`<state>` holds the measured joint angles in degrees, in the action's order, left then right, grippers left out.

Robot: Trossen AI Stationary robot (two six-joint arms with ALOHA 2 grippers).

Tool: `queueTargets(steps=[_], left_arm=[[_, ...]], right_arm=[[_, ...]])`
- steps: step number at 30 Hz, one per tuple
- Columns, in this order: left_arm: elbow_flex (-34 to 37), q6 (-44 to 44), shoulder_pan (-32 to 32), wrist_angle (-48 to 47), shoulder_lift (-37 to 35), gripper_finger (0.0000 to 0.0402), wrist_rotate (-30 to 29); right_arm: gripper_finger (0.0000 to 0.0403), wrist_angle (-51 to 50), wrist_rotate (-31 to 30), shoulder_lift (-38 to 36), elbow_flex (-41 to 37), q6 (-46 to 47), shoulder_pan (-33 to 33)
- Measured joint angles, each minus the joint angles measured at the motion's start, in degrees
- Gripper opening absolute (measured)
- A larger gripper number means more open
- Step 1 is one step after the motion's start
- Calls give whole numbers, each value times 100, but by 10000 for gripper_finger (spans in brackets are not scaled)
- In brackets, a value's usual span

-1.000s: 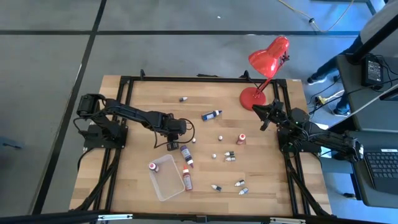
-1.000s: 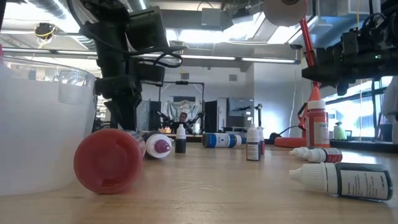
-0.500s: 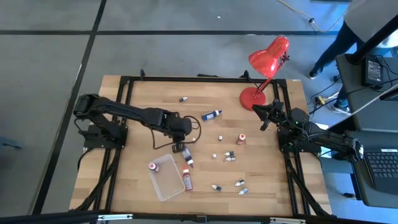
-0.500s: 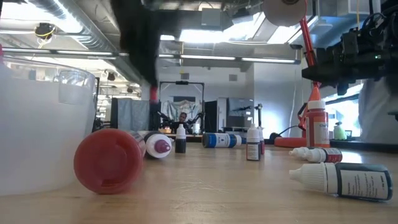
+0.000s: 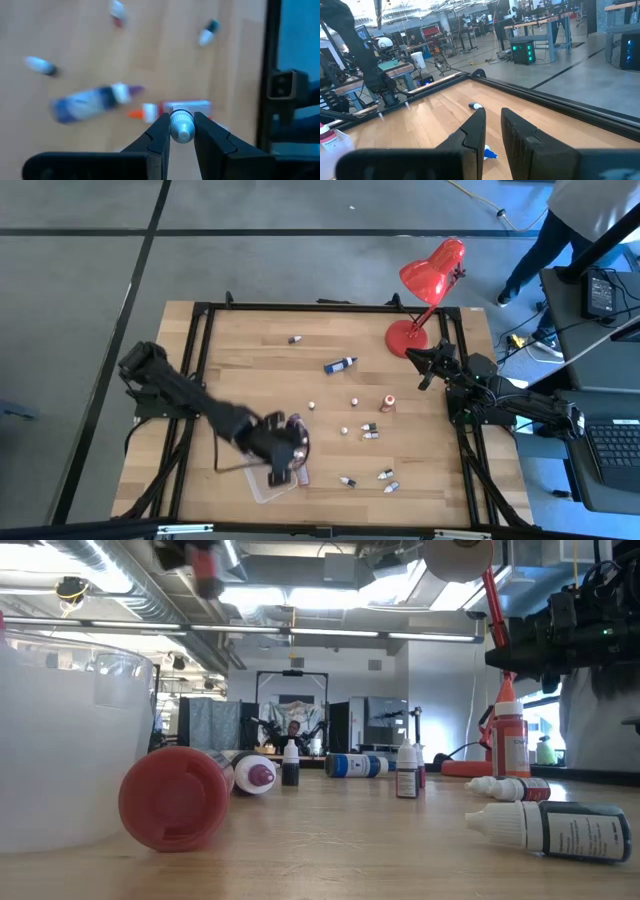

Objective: Pick & Place food coloring
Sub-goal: Put the pink food coloring bottle into the transparent bin

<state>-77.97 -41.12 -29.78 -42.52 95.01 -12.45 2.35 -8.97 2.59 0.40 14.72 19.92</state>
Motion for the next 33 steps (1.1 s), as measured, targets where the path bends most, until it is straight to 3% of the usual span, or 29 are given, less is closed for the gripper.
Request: queueTargets(steps=[10,21,30,33], left_arm=[[2,-1844,-742,168,1100,63,40],[2,-2024,-712,205,1650,65,-140],[1,-1976,-644,210,1686,96,-141],[2,-1973,-644,207,1686,103,-85]], right_arm=[[65,0,0,0,0,-17,0],[65,-2,4,-2,-1,9,0],[65,306,9,-2,-1,-27,0],[65,540,292,-2,0,-460,0]])
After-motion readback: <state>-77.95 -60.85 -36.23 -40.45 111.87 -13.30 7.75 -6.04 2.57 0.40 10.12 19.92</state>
